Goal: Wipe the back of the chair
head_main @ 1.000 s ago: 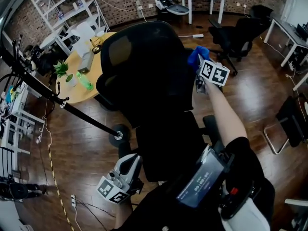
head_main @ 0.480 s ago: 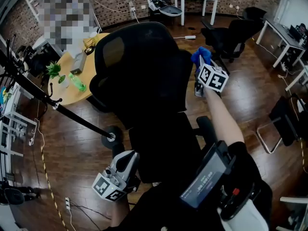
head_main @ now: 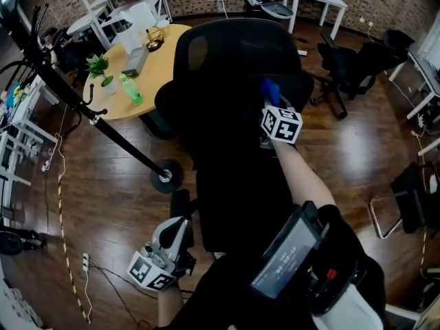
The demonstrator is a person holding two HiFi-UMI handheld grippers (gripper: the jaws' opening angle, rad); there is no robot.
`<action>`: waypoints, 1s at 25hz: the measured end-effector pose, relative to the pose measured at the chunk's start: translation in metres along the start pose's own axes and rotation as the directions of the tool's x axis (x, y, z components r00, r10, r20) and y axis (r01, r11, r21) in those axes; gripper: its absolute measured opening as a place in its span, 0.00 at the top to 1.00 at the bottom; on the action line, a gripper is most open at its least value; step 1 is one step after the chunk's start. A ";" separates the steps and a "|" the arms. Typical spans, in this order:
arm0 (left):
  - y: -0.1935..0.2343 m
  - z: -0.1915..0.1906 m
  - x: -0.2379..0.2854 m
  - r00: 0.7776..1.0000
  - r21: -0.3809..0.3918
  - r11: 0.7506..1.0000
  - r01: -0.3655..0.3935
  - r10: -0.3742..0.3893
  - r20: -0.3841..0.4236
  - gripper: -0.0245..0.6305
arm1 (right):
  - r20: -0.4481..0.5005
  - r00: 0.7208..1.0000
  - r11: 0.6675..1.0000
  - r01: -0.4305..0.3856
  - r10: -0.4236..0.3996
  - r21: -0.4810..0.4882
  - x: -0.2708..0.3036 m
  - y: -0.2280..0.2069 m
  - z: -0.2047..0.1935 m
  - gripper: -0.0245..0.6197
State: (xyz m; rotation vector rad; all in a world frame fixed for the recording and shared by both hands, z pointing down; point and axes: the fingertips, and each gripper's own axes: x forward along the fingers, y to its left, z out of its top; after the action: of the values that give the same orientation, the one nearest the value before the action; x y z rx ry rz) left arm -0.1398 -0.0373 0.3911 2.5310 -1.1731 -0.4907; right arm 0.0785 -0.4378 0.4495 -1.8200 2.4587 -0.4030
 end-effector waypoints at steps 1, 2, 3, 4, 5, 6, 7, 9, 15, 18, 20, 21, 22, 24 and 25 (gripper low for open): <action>0.003 0.000 -0.006 1.000 0.001 1.000 -0.013 0.013 0.003 0.96 | -0.008 0.999 0.998 -0.052 0.052 -0.020 0.005 0.024 -0.007 0.92; 0.005 0.000 -0.012 1.000 0.002 1.000 -0.025 0.025 0.007 0.96 | -0.019 0.995 0.994 -0.101 0.100 -0.040 0.009 0.047 -0.015 0.92; 0.006 0.001 -0.017 0.999 0.003 0.999 -0.037 0.037 0.014 0.96 | -0.030 0.989 0.988 -0.143 0.142 -0.058 0.014 0.070 -0.022 0.92; 0.008 0.003 -0.022 0.999 0.003 0.999 -0.050 0.050 0.022 0.96 | -0.041 0.983 0.981 -0.181 0.178 -0.074 0.018 0.090 -0.029 0.92; 0.009 0.004 -0.027 0.998 0.004 0.998 -0.063 0.063 0.030 0.96 | -0.052 0.976 0.973 -0.215 0.211 -0.089 0.021 0.110 -0.035 0.92; 0.011 0.004 -0.032 0.996 0.006 0.997 -0.077 0.076 0.035 0.96 | -0.063 0.968 0.963 -0.249 0.243 -0.103 0.023 0.129 -0.041 0.92; 0.012 0.004 -0.038 0.995 0.009 0.996 -0.090 0.090 0.038 0.96 | -0.077 0.958 0.952 -0.284 0.277 -0.113 0.025 0.147 -0.047 0.92; 0.012 0.005 -0.048 0.992 0.013 0.993 -0.117 0.117 0.047 0.96 | -0.114 0.931 0.924 -0.359 0.346 -0.131 0.026 0.182 -0.061 0.92; 0.015 0.013 -0.076 0.979 0.030 0.981 -0.194 0.191 0.076 0.96 | -0.306 0.797 0.797 -0.583 0.521 -0.161 0.029 0.289 -0.118 0.92; 0.014 0.015 -0.090 0.970 0.037 0.972 -0.233 0.229 0.083 0.96 | -0.384 0.722 0.726 -0.667 0.575 -0.167 0.020 0.333 -0.139 0.92; 0.013 0.016 -0.097 0.964 0.040 0.966 -0.257 0.253 0.086 0.96 | -0.366 0.667 0.670 -0.729 0.649 -0.140 0.005 0.361 -0.136 0.92; 0.013 0.017 -0.100 0.961 0.043 0.963 -0.266 0.261 0.087 0.96 | -0.337 0.628 0.633 -0.766 0.701 -0.111 -0.004 0.374 -0.130 0.92; 0.013 0.017 -0.102 0.960 0.046 0.961 -0.271 0.267 0.088 0.96 | -0.299 0.589 0.597 -0.799 0.751 -0.074 -0.013 0.385 -0.122 0.92; 0.013 0.018 -0.102 0.960 0.051 0.961 -0.272 0.267 0.086 0.96 | -0.232 0.545 0.560 -0.828 0.806 -0.001 -0.022 0.393 -0.109 0.92; 0.014 0.018 -0.101 0.961 0.052 0.962 -0.268 0.263 0.085 0.96 | -0.219 0.550 0.568 -0.823 0.806 0.021 -0.020 0.389 -0.107 0.92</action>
State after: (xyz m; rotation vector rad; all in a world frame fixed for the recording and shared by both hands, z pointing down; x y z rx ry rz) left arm -0.2180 0.0303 0.3980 2.3715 -1.5526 -0.4936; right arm -0.2990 -0.2948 0.4564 -0.4377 3.1265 -0.4100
